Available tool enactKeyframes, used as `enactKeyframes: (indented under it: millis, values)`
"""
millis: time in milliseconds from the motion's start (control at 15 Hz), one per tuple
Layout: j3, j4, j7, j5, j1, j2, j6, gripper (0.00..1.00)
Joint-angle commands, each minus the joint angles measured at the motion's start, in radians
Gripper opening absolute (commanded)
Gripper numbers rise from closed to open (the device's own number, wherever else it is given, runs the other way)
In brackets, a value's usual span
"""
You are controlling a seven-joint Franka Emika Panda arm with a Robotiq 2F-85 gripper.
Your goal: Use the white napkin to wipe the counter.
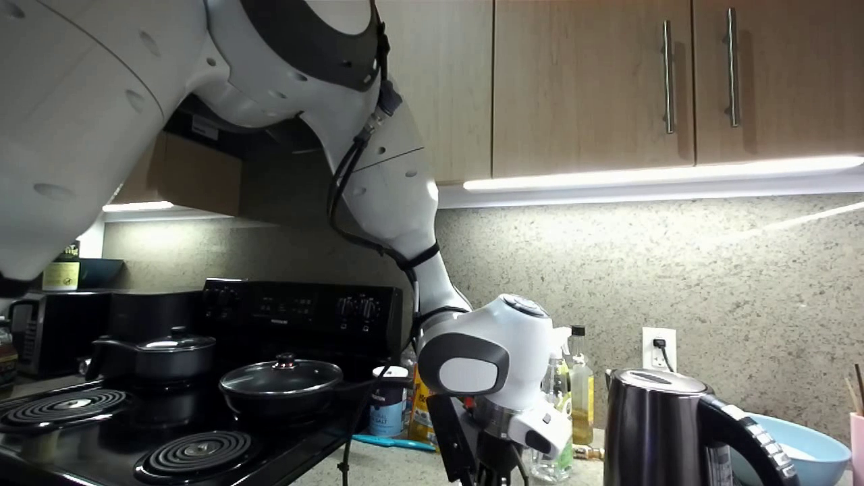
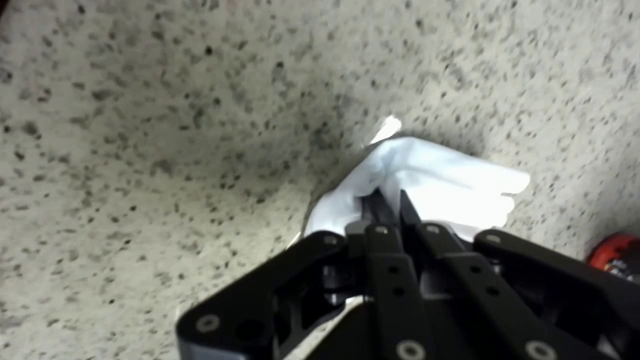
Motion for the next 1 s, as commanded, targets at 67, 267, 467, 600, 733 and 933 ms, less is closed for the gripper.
enactKeyframes:
  millis: [67,267,467,600,733,933]
  values:
    - [0.063,-0.002,0.014,-0.07,-0.035,-0.011,-0.042,0.07]
    - [0.075,-0.001,0.013,-0.092,-0.034,-0.016,-0.075,0.06]
    - [0.104,-0.012,-0.003,-0.094,-0.014,-0.004,-0.043,0.06]
    - [0.134,-0.014,-0.001,-0.125,0.014,0.012,-0.027,0.06]
    - [0.16,-0.016,0.003,-0.169,0.034,0.016,-0.013,0.06]
    - [0.188,-0.009,0.014,-0.234,0.05,0.023,-0.007,0.06]
